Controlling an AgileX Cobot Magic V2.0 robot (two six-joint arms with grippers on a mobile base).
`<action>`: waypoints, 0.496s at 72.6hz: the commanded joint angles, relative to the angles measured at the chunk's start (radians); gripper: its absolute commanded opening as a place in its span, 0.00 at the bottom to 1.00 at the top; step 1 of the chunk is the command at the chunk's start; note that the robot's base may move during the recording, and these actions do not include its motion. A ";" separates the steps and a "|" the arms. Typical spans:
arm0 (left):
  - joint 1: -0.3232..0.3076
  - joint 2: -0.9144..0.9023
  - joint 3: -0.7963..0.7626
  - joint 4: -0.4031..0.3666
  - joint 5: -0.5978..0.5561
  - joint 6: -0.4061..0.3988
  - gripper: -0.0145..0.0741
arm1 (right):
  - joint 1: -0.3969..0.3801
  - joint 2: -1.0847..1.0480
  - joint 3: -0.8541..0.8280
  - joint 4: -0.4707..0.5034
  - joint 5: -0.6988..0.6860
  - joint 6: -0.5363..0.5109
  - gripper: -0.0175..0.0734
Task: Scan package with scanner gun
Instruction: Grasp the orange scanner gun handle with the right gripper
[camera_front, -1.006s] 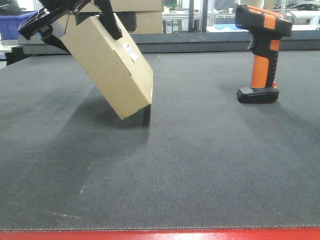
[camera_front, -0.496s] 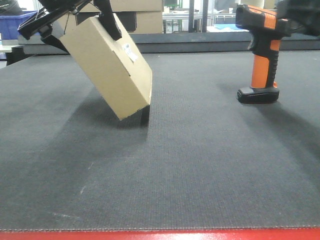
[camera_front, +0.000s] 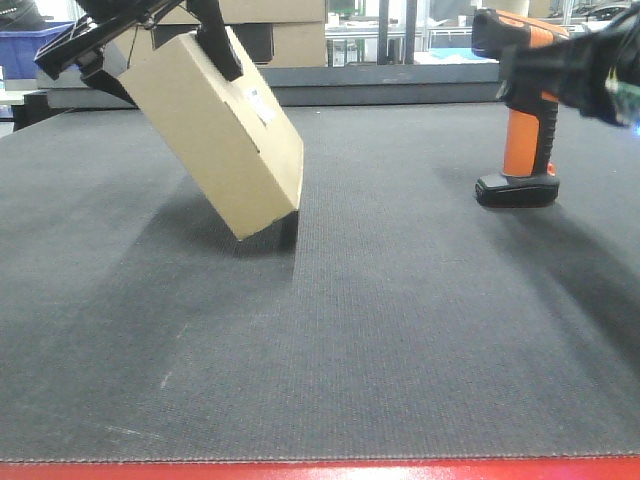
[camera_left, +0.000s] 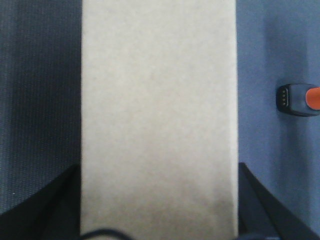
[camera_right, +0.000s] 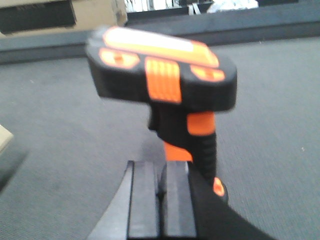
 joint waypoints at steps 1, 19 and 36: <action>-0.006 -0.010 -0.002 -0.008 -0.016 0.001 0.04 | 0.001 0.023 -0.005 0.006 -0.059 -0.009 0.01; -0.006 -0.010 -0.002 -0.002 -0.016 0.001 0.04 | 0.001 0.079 -0.062 0.006 -0.054 -0.009 0.01; -0.006 -0.010 -0.002 0.003 -0.016 0.001 0.04 | 0.001 0.130 -0.117 0.009 -0.012 -0.007 0.35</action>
